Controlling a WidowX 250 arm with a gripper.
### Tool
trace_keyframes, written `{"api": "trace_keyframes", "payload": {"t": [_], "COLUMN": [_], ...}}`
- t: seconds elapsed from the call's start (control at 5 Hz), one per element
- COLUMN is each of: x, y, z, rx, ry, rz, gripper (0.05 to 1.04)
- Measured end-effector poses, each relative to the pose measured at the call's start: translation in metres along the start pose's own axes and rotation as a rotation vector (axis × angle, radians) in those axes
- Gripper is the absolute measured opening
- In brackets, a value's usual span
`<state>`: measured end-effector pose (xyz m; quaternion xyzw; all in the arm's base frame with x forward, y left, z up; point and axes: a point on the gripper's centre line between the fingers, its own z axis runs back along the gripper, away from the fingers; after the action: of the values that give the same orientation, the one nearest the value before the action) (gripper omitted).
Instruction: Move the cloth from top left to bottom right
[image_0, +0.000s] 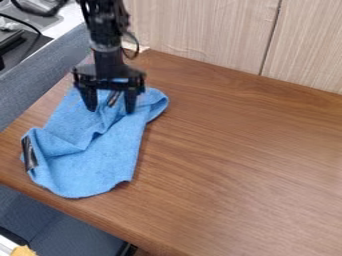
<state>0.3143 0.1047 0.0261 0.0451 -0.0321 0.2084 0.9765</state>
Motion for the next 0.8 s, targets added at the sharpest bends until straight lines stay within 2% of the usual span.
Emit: {"api": "trace_keyframes", "payload": {"t": [0.4,0.6,0.8], "x": [0.006,0.004,-0.002], "y": [0.001,-0.012,-0.029], "z": [-0.011,-0.009,-0.008], "rx": [-0.062,-0.093,-0.098], "ry": [0.0,0.003,0.015], "rz": [0.048,0.029,-0.021], "gripper": [1.001,1.001,0.999]}}
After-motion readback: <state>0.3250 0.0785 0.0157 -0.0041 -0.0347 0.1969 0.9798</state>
